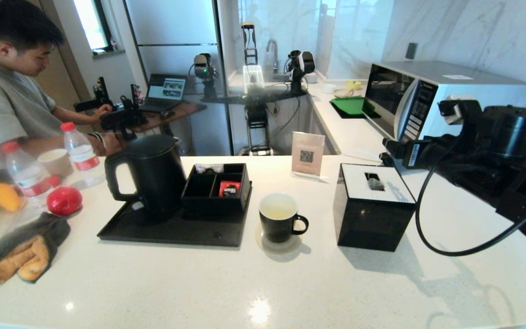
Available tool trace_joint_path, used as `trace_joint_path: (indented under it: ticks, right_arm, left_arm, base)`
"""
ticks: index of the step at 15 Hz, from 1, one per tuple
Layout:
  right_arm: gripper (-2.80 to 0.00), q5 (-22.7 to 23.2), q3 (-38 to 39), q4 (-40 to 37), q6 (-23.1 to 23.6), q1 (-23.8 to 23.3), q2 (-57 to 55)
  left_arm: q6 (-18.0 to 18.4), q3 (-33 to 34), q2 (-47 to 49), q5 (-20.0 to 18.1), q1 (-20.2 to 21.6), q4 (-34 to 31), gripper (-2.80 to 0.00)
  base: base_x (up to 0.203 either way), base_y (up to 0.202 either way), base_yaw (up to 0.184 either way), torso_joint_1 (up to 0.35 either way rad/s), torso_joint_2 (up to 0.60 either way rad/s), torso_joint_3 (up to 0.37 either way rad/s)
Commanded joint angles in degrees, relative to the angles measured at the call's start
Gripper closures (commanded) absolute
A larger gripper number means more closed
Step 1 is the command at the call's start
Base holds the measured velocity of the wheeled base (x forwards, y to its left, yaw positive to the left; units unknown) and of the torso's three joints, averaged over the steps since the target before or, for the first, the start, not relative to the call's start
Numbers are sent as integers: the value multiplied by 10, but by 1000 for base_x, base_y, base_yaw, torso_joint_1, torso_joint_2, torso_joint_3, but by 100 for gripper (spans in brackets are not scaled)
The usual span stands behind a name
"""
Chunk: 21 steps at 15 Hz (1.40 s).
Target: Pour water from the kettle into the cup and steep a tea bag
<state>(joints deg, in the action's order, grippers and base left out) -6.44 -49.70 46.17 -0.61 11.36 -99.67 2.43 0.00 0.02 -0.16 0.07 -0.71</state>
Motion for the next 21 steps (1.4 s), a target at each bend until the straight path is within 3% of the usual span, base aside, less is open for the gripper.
trace_joint_path:
  ticks: [1, 6, 21]
  right_arm:
    - [-280, 0, 12, 2, 20, -6, 0]
    - [-280, 0, 26, 2, 80, -36, 0]
    - [-280, -2, 77, 2, 114, -89, 1]
  left_arm:
    - [0, 0, 0, -1, 0, 0, 0]
    - [0, 0, 0, -1, 0, 0, 0]
    - [1, 0, 0, 0, 0, 0, 0]
  base:
    - [0, 0, 0, 0, 0, 0]
    - [0, 0, 0, 0, 0, 0]
    - [0, 0, 0, 0, 0, 0]
